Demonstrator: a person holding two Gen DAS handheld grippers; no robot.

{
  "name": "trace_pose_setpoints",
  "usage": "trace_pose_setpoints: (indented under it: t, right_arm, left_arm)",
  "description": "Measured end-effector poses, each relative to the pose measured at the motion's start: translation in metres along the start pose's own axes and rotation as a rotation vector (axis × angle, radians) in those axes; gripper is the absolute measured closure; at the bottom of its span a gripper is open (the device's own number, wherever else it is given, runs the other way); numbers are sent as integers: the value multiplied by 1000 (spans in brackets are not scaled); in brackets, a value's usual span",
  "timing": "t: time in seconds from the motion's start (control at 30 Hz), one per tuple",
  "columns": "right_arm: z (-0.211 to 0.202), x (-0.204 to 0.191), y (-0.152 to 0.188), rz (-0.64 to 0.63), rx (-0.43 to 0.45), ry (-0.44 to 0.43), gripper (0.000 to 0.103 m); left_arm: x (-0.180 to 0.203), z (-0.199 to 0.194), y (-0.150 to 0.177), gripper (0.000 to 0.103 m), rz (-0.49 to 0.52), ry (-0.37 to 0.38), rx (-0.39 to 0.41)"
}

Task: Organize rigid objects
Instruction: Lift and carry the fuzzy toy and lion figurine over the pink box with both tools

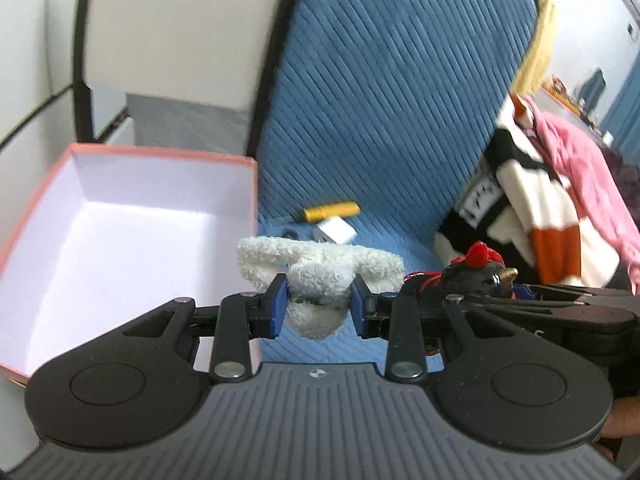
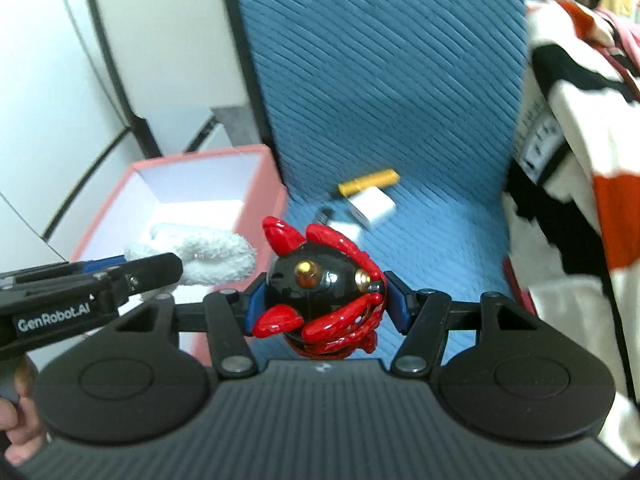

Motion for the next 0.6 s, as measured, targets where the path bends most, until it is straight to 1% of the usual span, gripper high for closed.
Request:
trace_pose_setpoints:
  t: [0.1,0.27,0.43,0.6]
  right_arm:
    - [-1,-21,-15,-27,20,-29,41]
    - [3,-61,-33,-68,43,-75,41]
    - [15,-105,-41,-96,52,-130,41]
    - [35,-141,-36,-130,29,-175,41]
  left_arm:
    - [-23,-12,-20,66,-22,-27,32]
    - [-63,-29,-41,66,-58,-65,68]
    - [-108,-41,-49,66,-83,-110,72]
    - [-151,-44,-50,66,-120,-152,72]
Point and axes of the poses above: each gripper's, at about its wrist camera, not at the fingertips, and z roughly the way its jaws point, x to its right, y to its underside, the point moved 9 cm from there along z, roughly the way its jaws point, and after that the axes turned 7 degrees about x, right-handed, at the moved point
